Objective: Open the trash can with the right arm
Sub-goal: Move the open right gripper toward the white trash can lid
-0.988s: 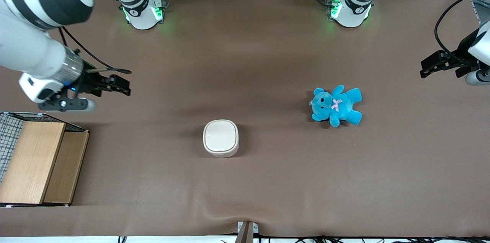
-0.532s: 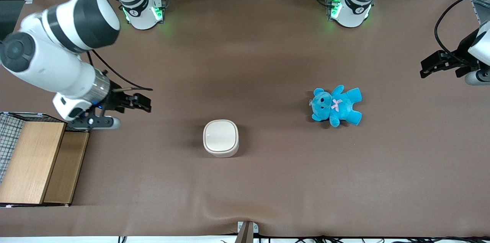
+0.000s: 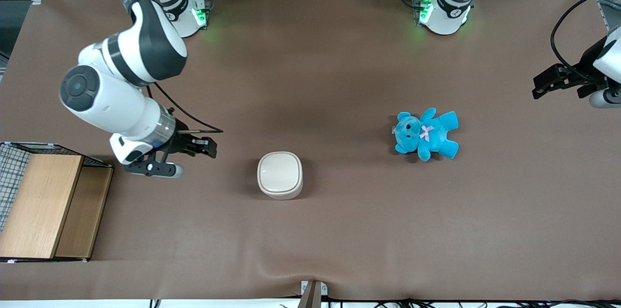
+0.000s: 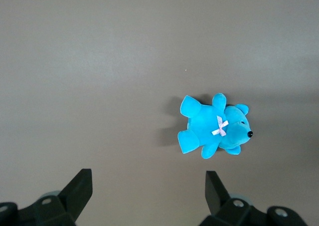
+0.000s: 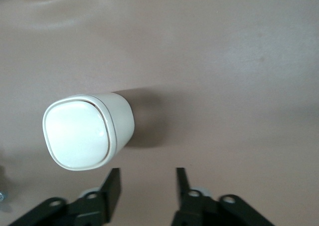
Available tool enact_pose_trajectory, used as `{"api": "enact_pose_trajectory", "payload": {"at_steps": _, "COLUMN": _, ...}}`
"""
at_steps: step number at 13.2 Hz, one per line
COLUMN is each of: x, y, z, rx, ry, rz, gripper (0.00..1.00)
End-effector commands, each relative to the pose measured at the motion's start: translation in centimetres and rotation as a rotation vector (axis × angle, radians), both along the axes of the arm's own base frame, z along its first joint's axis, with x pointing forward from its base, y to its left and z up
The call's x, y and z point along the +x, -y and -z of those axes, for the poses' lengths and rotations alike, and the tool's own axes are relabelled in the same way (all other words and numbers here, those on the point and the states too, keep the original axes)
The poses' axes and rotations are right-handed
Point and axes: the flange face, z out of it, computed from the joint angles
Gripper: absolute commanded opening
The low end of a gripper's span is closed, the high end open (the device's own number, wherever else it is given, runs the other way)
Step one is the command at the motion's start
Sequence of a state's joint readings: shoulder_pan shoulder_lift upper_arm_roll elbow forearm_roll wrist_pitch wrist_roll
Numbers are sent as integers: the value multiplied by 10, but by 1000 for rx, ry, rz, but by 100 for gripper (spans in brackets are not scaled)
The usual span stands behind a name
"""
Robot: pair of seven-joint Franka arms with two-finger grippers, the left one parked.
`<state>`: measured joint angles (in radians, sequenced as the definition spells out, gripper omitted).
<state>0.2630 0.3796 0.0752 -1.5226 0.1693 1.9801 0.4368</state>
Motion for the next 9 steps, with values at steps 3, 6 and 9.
{"api": "enact_pose_trajectory", "payload": {"at_steps": 3, "x": 10, "y": -45, "z": 15, "rx": 13, "ry": -17, "rz": 75, "gripper": 19}}
{"api": "enact_pose_trajectory", "payload": {"at_steps": 6, "x": 13, "y": -56, "z": 28, "rx": 22, "ry": -7, "rz": 100, "gripper": 0}}
{"api": "enact_pose_trajectory", "payload": {"at_steps": 9, "x": 20, "y": -71, "z": 54, "rx": 30, "ry": 5, "rz": 112, "gripper": 0}}
